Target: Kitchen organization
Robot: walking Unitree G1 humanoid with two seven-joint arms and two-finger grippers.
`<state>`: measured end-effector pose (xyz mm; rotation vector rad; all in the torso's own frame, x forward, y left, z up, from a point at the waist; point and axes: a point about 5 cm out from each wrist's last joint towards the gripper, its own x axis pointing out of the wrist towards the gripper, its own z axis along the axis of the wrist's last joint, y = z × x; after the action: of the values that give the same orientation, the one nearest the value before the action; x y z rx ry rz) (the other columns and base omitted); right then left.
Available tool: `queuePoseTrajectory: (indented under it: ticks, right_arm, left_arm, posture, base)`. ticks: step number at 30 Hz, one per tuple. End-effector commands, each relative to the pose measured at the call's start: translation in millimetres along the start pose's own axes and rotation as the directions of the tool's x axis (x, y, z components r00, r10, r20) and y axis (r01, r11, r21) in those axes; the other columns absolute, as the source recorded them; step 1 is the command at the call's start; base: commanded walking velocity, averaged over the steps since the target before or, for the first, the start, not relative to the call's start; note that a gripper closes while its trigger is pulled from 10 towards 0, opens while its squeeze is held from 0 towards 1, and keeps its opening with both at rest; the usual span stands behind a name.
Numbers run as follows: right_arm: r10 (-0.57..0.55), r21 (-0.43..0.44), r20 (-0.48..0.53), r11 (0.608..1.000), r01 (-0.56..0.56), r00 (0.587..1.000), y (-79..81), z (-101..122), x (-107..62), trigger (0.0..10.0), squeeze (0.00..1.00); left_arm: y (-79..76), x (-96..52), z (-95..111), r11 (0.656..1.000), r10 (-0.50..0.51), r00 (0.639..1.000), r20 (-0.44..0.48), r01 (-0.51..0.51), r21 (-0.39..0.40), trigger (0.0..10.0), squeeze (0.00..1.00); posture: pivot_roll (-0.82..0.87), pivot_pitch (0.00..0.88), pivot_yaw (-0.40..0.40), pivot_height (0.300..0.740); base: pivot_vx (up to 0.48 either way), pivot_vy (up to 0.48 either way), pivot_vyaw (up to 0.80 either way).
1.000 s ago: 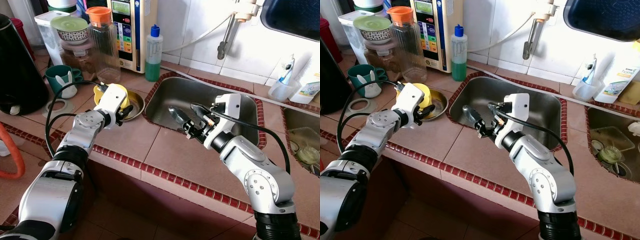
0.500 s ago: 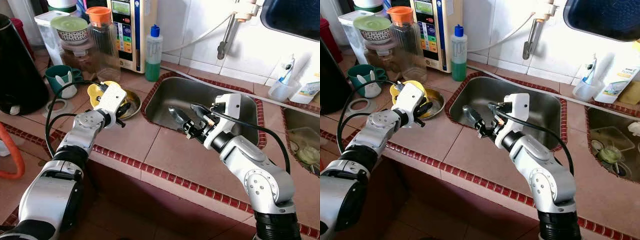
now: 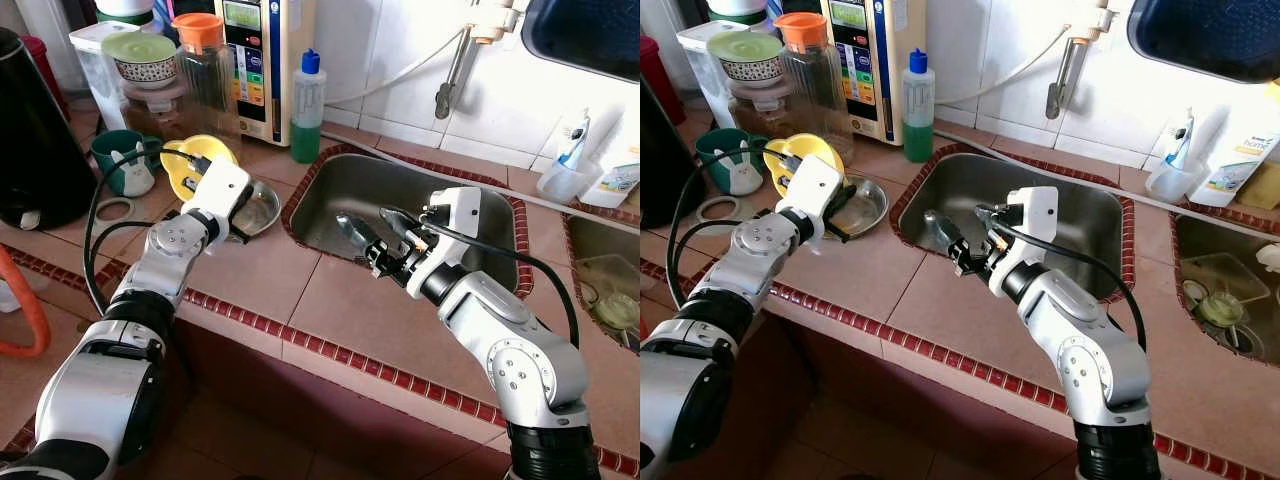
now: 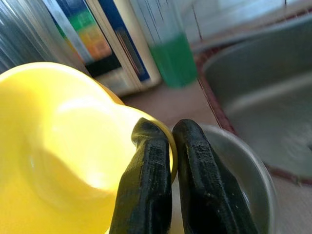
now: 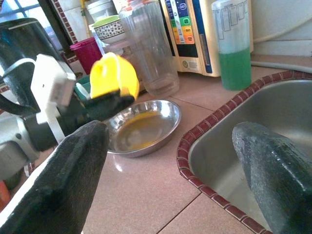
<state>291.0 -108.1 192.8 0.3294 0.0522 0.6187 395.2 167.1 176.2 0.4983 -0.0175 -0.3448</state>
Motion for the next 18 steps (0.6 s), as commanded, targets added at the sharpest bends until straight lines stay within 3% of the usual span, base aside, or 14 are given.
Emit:
queuePoseTrajectory:
  ticks: [1,2,4,6,7,14,16,18]
  right_arm:
    - [-0.035,0.004,0.019,0.999,0.035,0.999,-5.0,4.4,-1.9,10.0,0.0]
    - [-0.035,0.004,0.019,0.999,0.035,0.999,-5.0,4.4,-1.9,10.0,0.0]
    - [-0.081,0.007,0.049,0.997,0.081,0.995,-11.3,8.5,-1.5,10.0,0.0]
    - [-0.102,0.008,0.066,0.995,0.102,0.993,-13.9,10.9,-1.5,10.0,0.0]
    - [-0.154,0.024,0.106,0.988,0.152,0.982,-21.2,17.1,-1.7,10.0,0.0]
    - [-0.254,0.034,0.203,0.967,0.252,0.946,-39.7,37.3,-5.6,10.0,0.0]
    - [-0.29,0.037,0.239,0.956,0.29,0.927,-45.7,45.4,-7.5,10.0,0.0]
    - [-0.296,0.038,0.244,0.955,0.296,0.923,-46.9,46.9,-7.7,10.0,0.0]
  left_arm:
    - [2.5,3.6,27.5,0.993,0.011,0.99,0.138,-0.027,0.111,0.0,0.0]
    - [2.5,3.6,27.5,0.993,0.011,0.99,0.138,-0.027,0.111,0.0,0.0]
    - [-9.2,2.0,39.7,0.98,-0.046,0.969,0.243,-0.002,0.197,0.0,0.0]
    - [-12.8,1.4,42.0,0.975,-0.065,0.963,0.262,0.005,0.223,0.0,0.0]
    - [-22.0,-0.1,44.9,0.964,-0.108,0.949,0.296,0.028,0.265,0.0,0.0]
    - [-60.0,-5.3,46.7,0.927,-0.259,0.896,0.361,0.126,0.353,0.0,0.0]
    - [-79.5,-10.8,46.7,0.908,-0.315,0.863,0.395,0.153,0.391,0.0,0.0]
    - [-84.4,-12.5,46.9,0.904,-0.329,0.853,0.406,0.161,0.395,0.0,0.0]
  posture:
    - [0.18,0.0,-0.043,0.74]
    - [0.18,0.0,-0.043,0.74]
    - [0.19,0.0,-0.043,0.74]
    - [0.19,0.0,-0.043,0.74]
    - [0.19,0.0,-0.043,0.74]
    - [0.19,0.0,-0.044,0.74]
    - [0.19,0.0,-0.044,0.74]
    - [0.19,0.0,-0.044,0.74]
  base:
    - [0.0,0.0,0.0]
    - [0.0,0.0,0.0]
    - [0.0,0.0,0.0]
    - [0.0,0.0,0.0]
    - [0.0,0.0,0.0]
    - [0.0,0.0,0.0]
    - [0.0,0.0,0.0]
    - [0.0,0.0,0.0]
